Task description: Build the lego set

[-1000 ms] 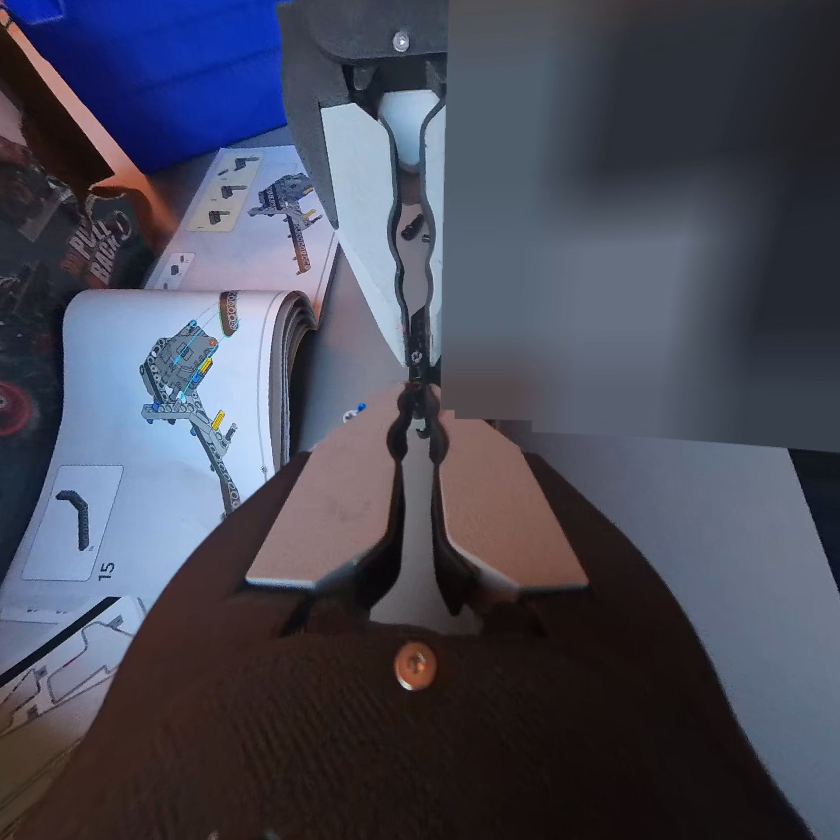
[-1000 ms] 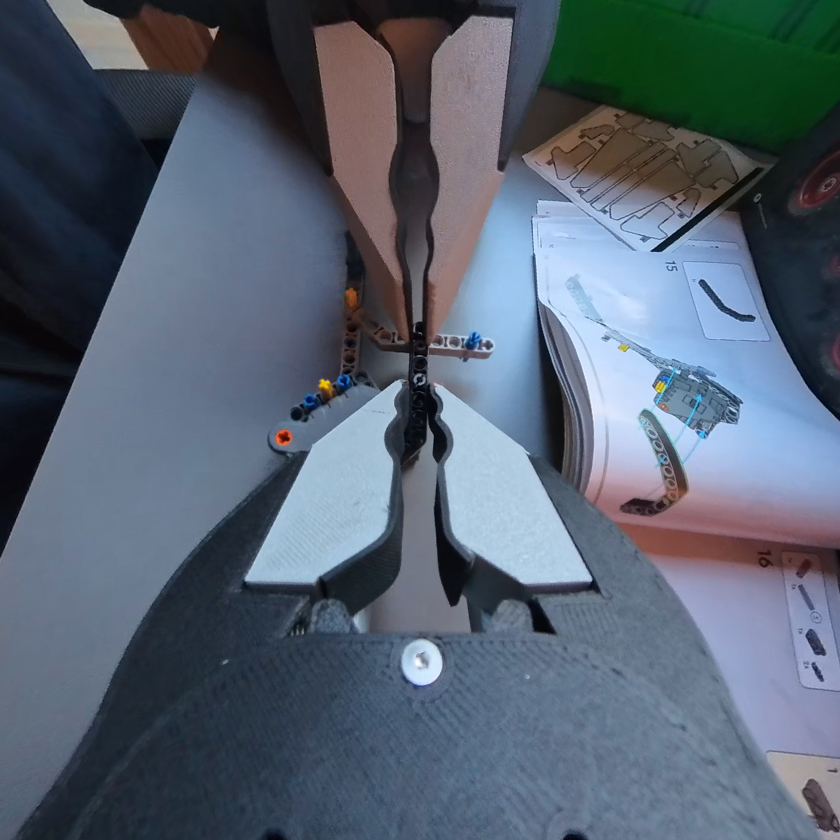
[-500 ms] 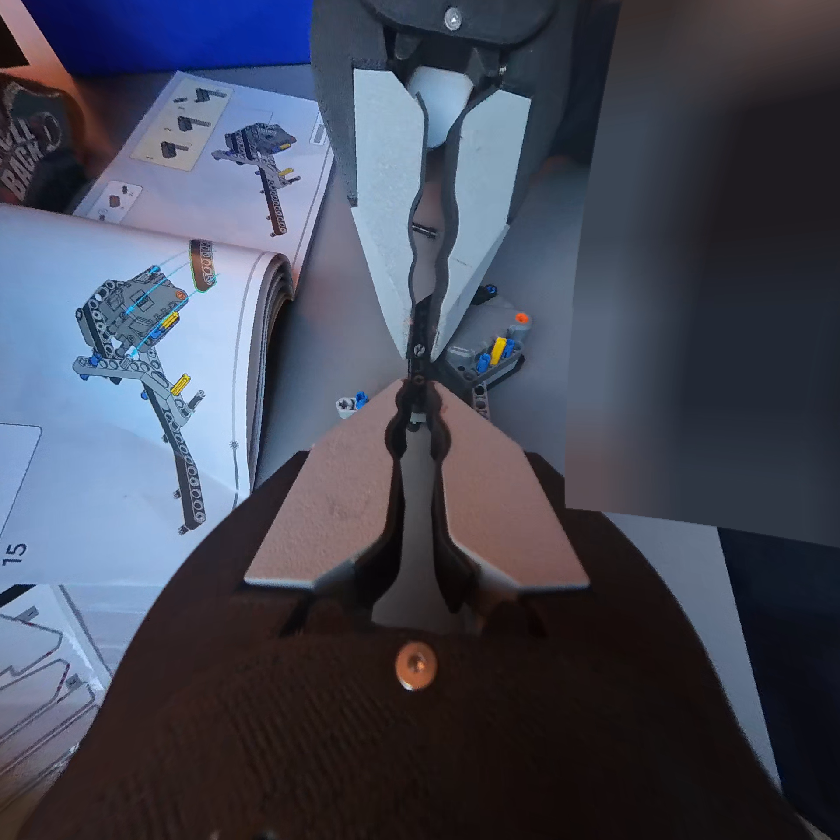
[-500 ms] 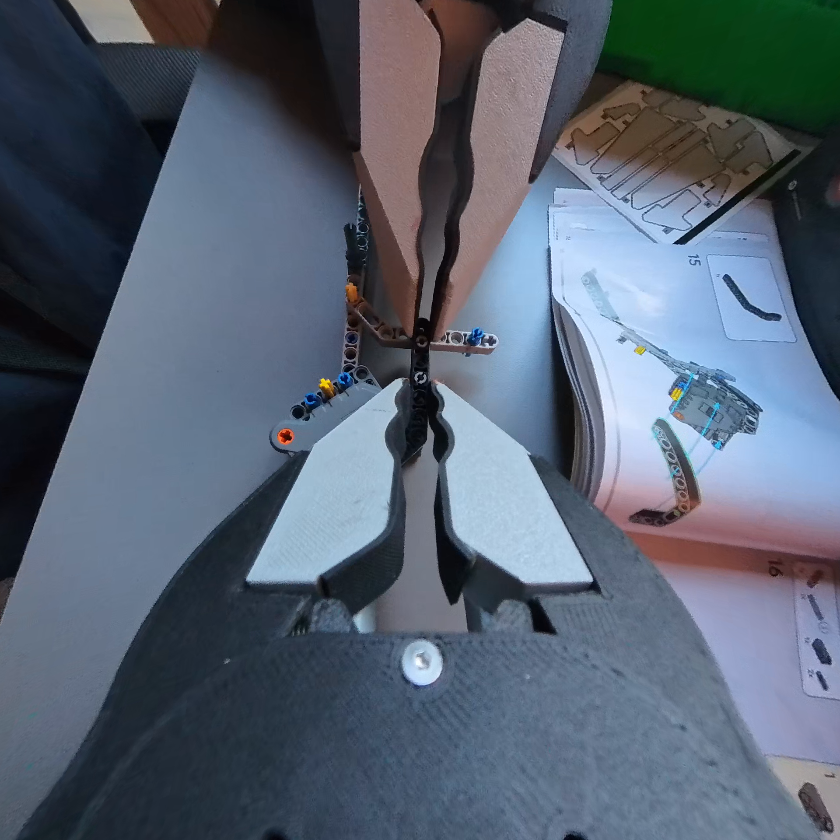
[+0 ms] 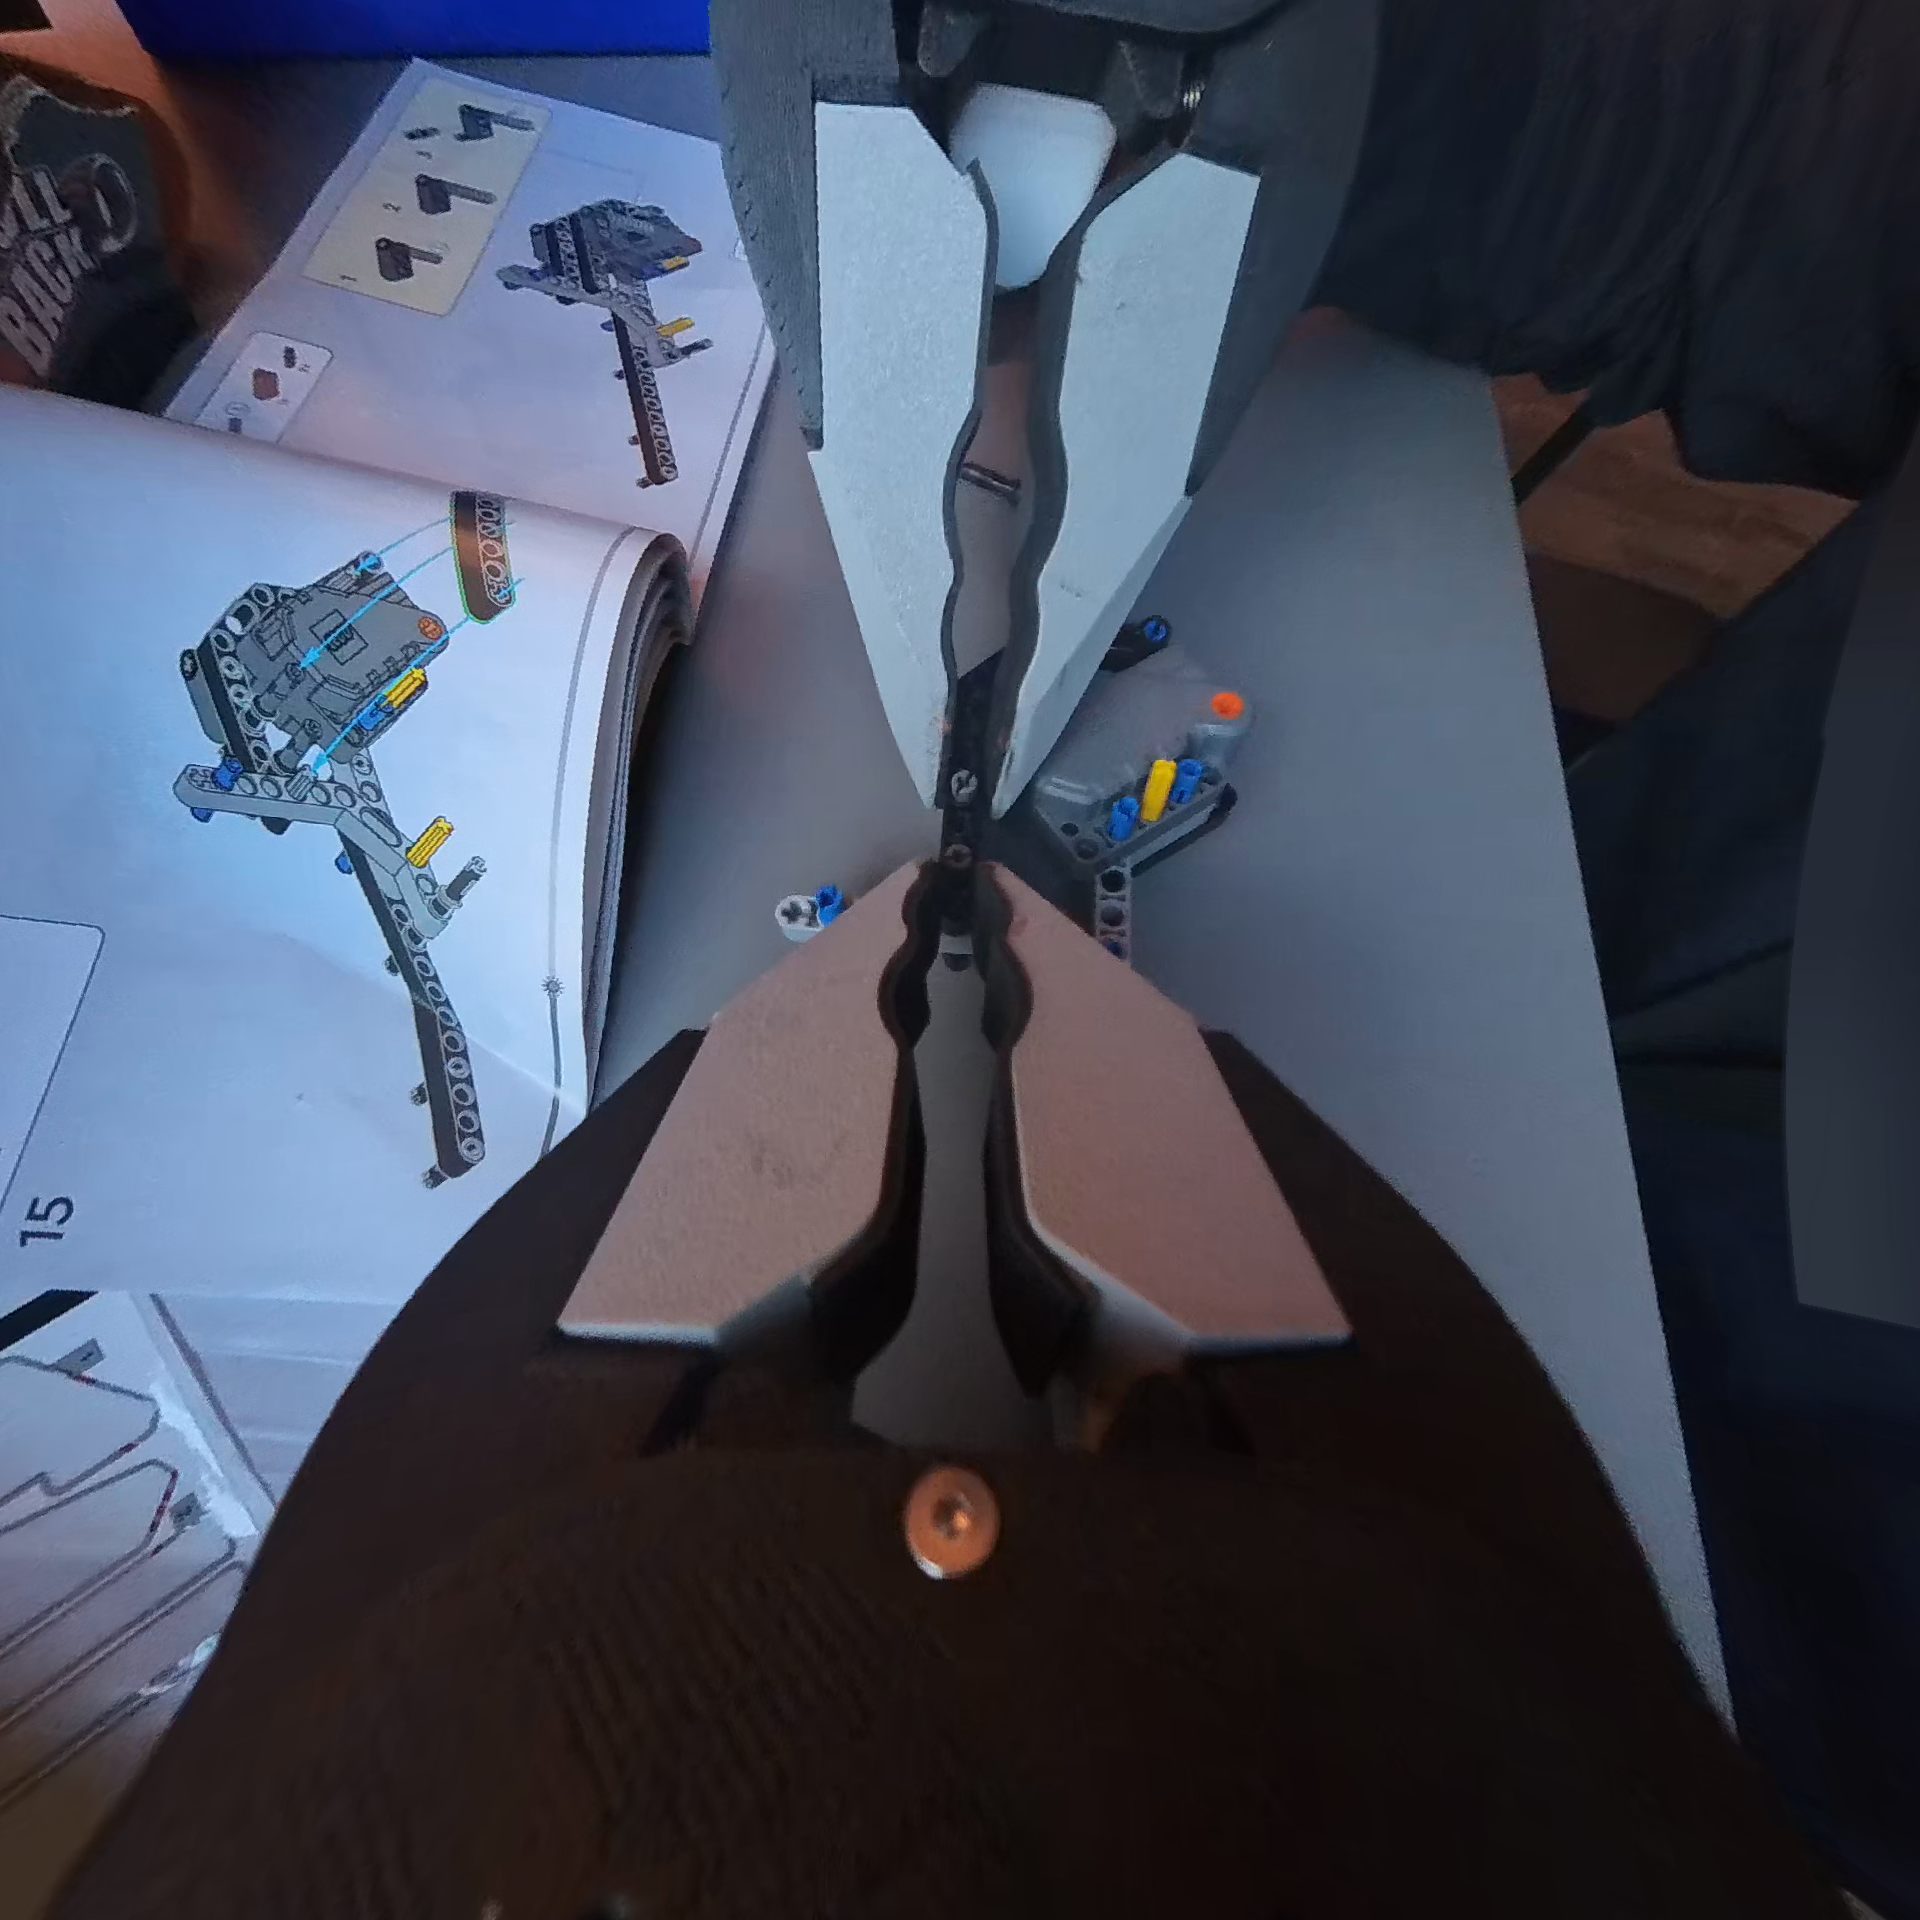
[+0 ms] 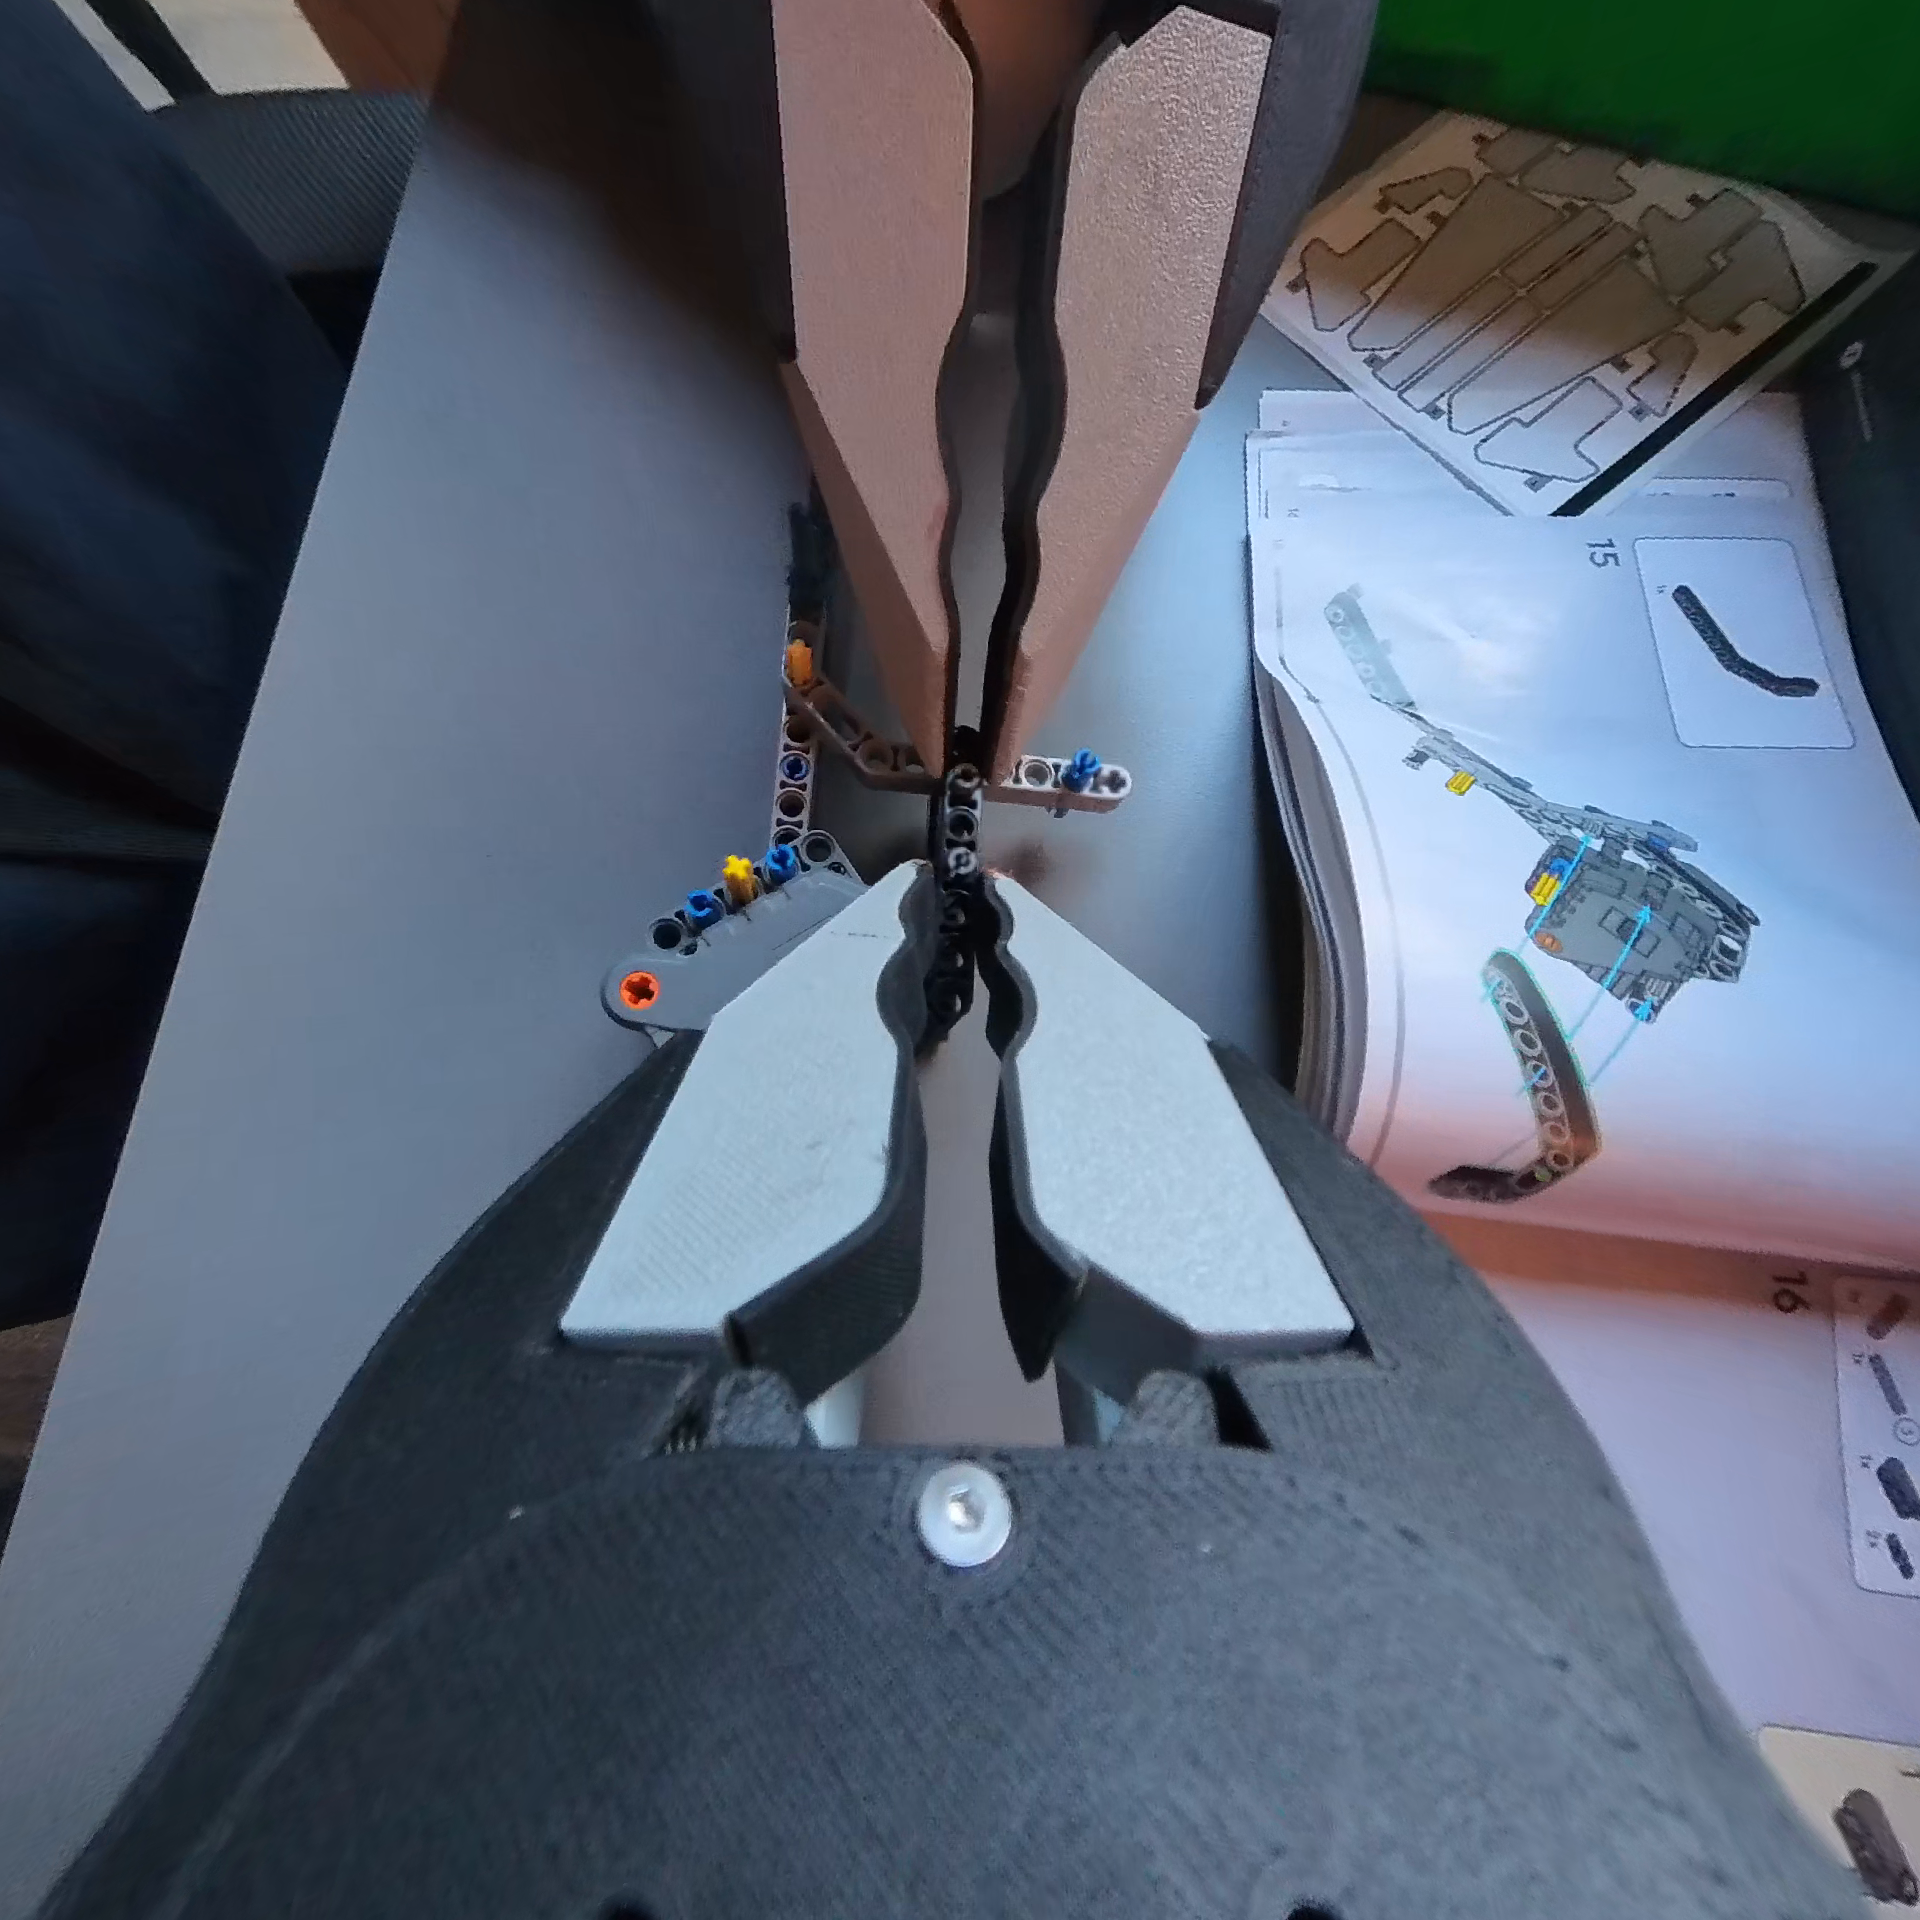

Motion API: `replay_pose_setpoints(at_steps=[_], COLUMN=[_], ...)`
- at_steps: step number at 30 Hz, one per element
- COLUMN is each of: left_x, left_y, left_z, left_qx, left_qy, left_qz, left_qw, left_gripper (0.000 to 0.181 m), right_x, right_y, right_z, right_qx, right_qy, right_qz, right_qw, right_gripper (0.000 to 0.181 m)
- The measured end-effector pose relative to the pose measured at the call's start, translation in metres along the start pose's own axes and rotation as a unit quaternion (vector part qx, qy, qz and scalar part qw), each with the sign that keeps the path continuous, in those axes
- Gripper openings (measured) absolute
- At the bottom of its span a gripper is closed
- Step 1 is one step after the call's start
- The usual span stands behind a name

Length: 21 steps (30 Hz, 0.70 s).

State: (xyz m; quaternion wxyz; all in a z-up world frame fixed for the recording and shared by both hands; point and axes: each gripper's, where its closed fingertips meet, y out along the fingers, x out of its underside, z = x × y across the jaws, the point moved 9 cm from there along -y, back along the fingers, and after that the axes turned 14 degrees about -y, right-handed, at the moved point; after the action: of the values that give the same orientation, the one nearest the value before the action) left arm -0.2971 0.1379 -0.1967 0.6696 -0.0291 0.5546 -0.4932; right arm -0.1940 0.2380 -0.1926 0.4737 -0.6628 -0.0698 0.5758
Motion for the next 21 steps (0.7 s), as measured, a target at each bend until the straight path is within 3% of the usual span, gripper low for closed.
replay_pose_setpoints(at_steps=[6, 9, 12, 15, 18, 21], left_x=[0.001, 0.005, 0.008, 0.006, 0.008, 0.01], left_y=[-0.001, -0.004, -0.005, -0.005, -0.01, -0.022], left_z=[-0.002, -0.001, 0.004, 0.008, 0.011, 0.005], left_qx=[0.001, -0.012, -0.004, -0.02, -0.02, -0.047], left_qy=[-0.022, -0.017, -0.006, 0.018, 0.033, 0.022], left_qz=[0.004, 0.02, 0.033, 0.043, 0.043, 0.033], left_qw=[1.0, 1.0, 0.999, 0.999, 0.998, 0.998], left_gripper=[0.003, 0.003, 0.002, 0.002, 0.004, 0.022], right_x=[0.006, 0.009, 0.019, 0.034, 0.042, 0.048], right_y=[-0.003, -0.033, -0.052, -0.039, -0.028, -0.029], right_z=[0.006, 0.008, 0.004, -0.002, -0.004, -0.002], right_qx=[-0.012, 0.031, 0.047, -0.004, -0.057, -0.074], right_qy=[0.055, 0.073, 0.099, 0.145, 0.185, 0.222], right_qz=[0.037, 0.079, 0.101, 0.061, 0.054, 0.066], right_qw=[0.998, 0.994, 0.989, 0.988, 0.98, 0.97], right_gripper=[0.005, 0.002, 0.012, 0.027, 0.03, 0.03])
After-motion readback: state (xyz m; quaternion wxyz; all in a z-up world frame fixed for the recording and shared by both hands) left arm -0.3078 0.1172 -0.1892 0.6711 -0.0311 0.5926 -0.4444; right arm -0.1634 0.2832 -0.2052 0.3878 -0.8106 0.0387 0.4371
